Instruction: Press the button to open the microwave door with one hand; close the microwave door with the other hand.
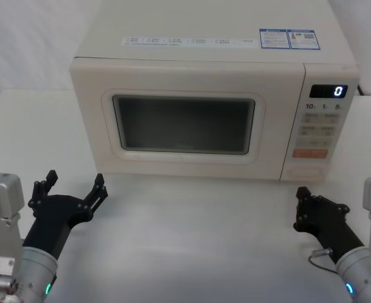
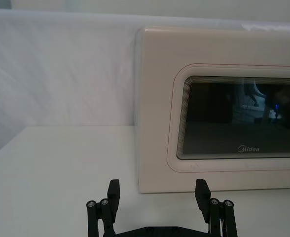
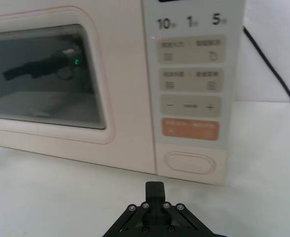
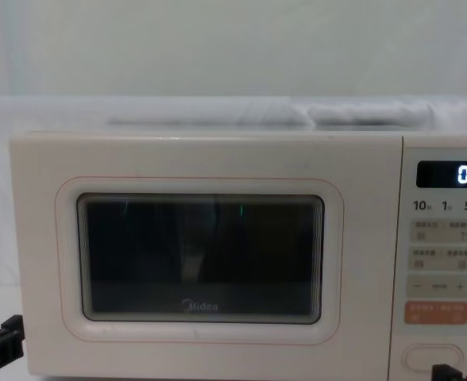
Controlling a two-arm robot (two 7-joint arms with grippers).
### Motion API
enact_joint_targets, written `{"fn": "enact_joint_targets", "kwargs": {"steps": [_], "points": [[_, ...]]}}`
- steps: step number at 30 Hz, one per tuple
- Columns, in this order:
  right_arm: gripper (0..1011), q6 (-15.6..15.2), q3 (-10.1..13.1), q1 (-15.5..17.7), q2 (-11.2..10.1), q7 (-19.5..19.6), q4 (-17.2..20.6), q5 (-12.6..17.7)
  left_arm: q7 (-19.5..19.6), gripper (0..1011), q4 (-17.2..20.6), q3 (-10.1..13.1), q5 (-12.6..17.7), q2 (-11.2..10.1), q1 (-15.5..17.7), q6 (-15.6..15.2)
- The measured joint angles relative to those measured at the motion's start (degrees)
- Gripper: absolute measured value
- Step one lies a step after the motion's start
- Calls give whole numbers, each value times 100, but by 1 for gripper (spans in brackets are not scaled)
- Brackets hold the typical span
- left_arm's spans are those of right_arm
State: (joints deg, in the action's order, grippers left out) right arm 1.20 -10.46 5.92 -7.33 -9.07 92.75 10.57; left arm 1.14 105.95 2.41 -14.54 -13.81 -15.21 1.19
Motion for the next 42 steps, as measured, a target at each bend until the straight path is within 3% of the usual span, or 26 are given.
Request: {"fn": "enact_joint_targets", "kwargs": {"steps": [20,42], "points": [[0,-59,134,-414,55,20,-477,63,0,1001,0,0,0,0,0,0],[0,-655,86,-341,-35,72,2,44,0,1001,0,0,0,0,0,0]]}}
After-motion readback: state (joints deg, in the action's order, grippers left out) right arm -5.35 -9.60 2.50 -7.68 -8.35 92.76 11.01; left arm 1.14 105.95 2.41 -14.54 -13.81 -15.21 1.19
